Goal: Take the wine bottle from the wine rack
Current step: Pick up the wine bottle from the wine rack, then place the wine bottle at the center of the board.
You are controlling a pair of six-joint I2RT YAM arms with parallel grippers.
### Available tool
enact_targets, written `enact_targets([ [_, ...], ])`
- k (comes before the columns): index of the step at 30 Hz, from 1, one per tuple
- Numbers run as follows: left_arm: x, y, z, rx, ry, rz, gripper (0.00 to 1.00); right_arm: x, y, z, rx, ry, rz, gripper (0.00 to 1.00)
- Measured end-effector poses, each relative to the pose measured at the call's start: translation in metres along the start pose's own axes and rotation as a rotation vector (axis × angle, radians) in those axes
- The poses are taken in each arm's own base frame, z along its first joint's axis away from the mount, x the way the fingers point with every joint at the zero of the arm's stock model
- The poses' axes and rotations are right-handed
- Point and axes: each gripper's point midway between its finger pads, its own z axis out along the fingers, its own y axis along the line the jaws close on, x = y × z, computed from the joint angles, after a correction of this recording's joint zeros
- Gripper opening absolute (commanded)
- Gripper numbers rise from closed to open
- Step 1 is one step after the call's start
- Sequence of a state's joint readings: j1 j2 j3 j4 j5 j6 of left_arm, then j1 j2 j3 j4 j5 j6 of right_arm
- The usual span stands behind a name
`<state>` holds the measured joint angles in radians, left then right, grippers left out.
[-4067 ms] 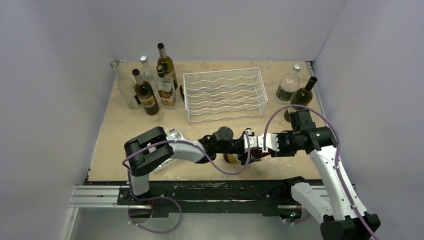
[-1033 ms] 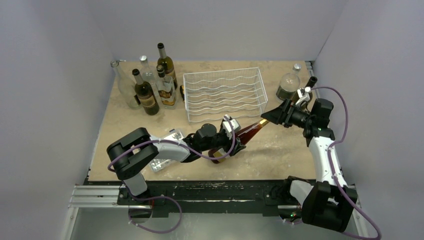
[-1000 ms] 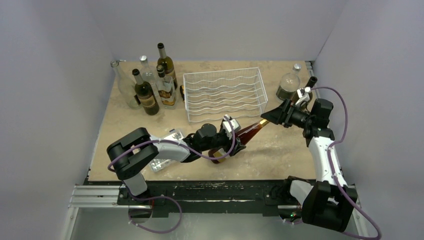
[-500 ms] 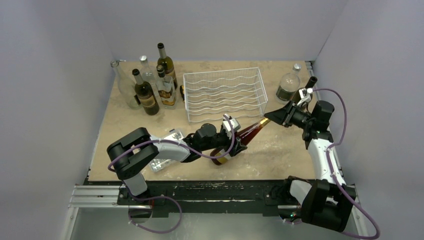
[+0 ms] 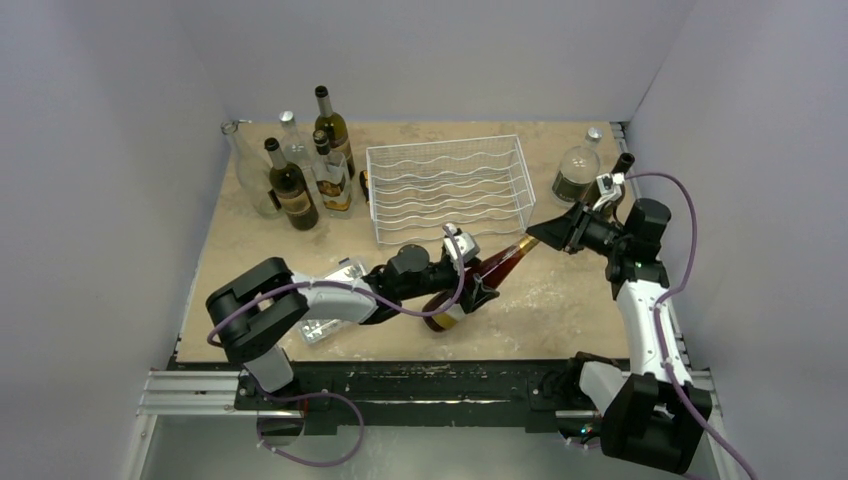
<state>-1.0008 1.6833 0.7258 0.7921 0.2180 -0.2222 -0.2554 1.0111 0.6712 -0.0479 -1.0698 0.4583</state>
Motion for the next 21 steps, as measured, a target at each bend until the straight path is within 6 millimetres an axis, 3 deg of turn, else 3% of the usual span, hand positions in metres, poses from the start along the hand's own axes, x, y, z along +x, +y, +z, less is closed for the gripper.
enact_targets([
  [5,-0.034,-0.012,-0.008,0.039,-0.077,0.024,0.96,-0.003,0.013,-0.005,-0.009,-0.011,-0.069,0.0],
  [9,-0.05,-0.017,-0.016,0.057,-0.105,0.036,0.98,-0.006,0.017,-0.007,-0.008,-0.014,-0.102,0.0],
  [16,-0.056,-0.017,-0.038,0.036,-0.05,0.027,0.98,-0.017,0.022,-0.011,0.023,-0.026,-0.169,0.0],
  [21,-0.056,-0.019,-0.063,0.007,0.031,0.001,0.98,-0.038,0.033,-0.02,0.081,-0.049,-0.284,0.0],
])
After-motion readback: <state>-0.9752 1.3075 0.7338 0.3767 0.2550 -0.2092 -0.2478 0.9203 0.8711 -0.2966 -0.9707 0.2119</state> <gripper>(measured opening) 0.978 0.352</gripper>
